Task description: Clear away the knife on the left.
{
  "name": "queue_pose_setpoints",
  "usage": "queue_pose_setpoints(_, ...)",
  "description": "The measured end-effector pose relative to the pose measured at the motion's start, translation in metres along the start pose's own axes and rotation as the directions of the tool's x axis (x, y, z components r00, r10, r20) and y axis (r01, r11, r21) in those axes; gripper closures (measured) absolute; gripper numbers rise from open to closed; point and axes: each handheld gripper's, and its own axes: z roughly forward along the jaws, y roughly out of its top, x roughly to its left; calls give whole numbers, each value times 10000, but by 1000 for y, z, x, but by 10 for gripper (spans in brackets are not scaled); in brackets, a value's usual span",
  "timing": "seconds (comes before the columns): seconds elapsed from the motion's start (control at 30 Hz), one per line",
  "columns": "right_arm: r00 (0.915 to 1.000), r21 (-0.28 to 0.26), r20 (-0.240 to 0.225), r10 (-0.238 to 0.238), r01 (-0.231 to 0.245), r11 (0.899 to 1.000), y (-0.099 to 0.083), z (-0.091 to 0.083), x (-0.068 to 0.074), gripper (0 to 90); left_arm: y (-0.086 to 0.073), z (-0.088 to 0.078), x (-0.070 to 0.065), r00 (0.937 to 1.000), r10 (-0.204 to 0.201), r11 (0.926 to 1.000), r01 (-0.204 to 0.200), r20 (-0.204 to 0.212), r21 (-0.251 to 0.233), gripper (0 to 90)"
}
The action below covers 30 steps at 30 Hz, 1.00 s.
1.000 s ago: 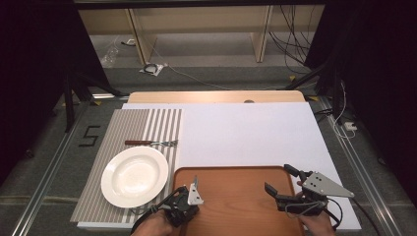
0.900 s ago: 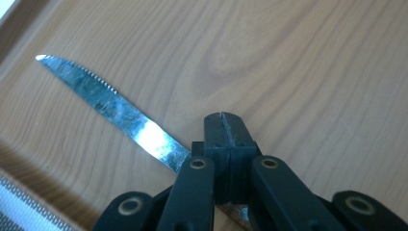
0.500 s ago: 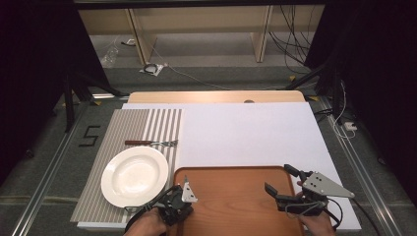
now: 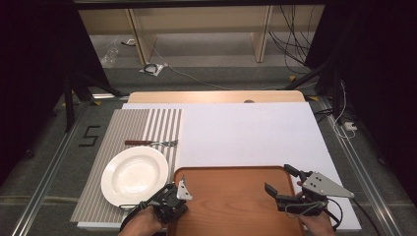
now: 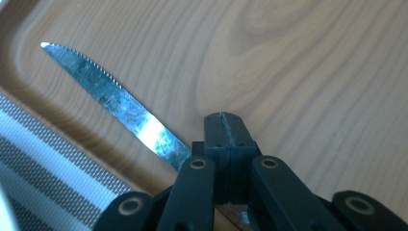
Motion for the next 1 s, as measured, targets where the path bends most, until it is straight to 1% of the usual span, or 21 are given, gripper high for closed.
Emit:
queue_pose_setpoints(0.13, 10000, 1, 4, 0, 0, 10000, 0, 0, 0, 134, -2, -1, 3, 10000, -62, 10000, 62, -67, 27, 891)
queue_pose_setpoints(0.3, 10000, 5, 10, -2, 2, 10000, 0, 0, 0, 134, -3, -1, 5, 9999, -136, 9999, 136, -35, 59, 890)
queue_pose_setpoints(0.37, 10000, -5, 15, -18, 18, 10000, 0, 0, 0, 134, -3, -1, 5, 9999, -143, 9999, 143, -49, 45, 875)
queue_pose_setpoints(0.43, 10000, -2, 12, -14, 14, 10000, 0, 0, 0, 133, -3, -2, 4, 9999, -124, 9999, 124, -13, -2, 863)
queue_pose_setpoints(0.5, 10000, -4, 9, -5, 5, 10000, 0, 0, 0, 134, -2, -3, 4, 10000, -77, 9998, 77, 38, -164, 850)
queue_pose_setpoints(0.53, 10000, 11, 1, -3, 3, 10000, 0, 0, 0, 134, -2, -4, 4, 9999, -75, 9996, 77, 80, -261, 828)
queue_pose_setpoints(0.57, 10000, -9, -2, 7, -7, 10000, 0, 0, 0, 134, -1, -6, 4, 9999, -57, 9991, 63, 150, -414, 787)
queue_pose_setpoints(0.63, 10000, -6, -6, 8, -8, 10000, 0, 0, 0, 134, -1, -7, 4, 9998, -82, 9987, 91, 188, -511, 739)
queue_pose_setpoints(0.67, 10000, -2, 4, -8, 8, 10000, 0, 0, 0, 134, -1, -8, 4, 9998, -95, 9976, 107, 176, -681, 711)
queue_pose_setpoints(0.7, 10000, -2, 4, -8, 8, 10000, 0, 0, 0, 134, -1, -8, 4, 9998, -95, 9976, 107, 176, -681, 689)
queue_pose_setpoints(0.77, 10000, 0, 4, -2, 2, 10000, 0, 0, -1, 134, 0, -10, 5, 9996, -214, 9959, 228, 164, -874, 614)
queue_pose_setpoints(0.8, 10000, 0, 4, -2, 2, 10000, 0, 0, -1, 134, 0, -10, 6, 9995, -278, 9951, 291, 149, -947, 614)
queue_pose_setpoints(0.83, 10000, 10, 3, 2, -2, 10000, 0, 0, -1, 134, 1, -12, 6, 9994, -318, 9936, 334, 166, -1078, 559)
queue_pose_setpoints(0.9, 10000, 4, -2, -6, 6, 10000, 0, 0, -1, 134, 1, -14, 7, 9992, -402, 9911, 407, 64, -1264, 515)
queue_pose_setpoints(0.93, 10000, 8, -4, 0, 0, 10000, 0, 0, -1, 134, 1, -14, 7, 9992, -402, 9911, 407, 64, -1264, 497)
queue_pose_setpoints(0.97, 10000, 8, -4, 0, 0, 10000, 0, 0, -1, 134, 2, -14, 7, 9988, -486, 9901, 485, 28, -1319, 497)
queue_pose_setpoints(1.0, 10000, -38, -20, 1, -1, 10000, 0, 0, -1, 134, 2, -15, 9, 9980, -630, 9879, 624, 0, -1421, 459)
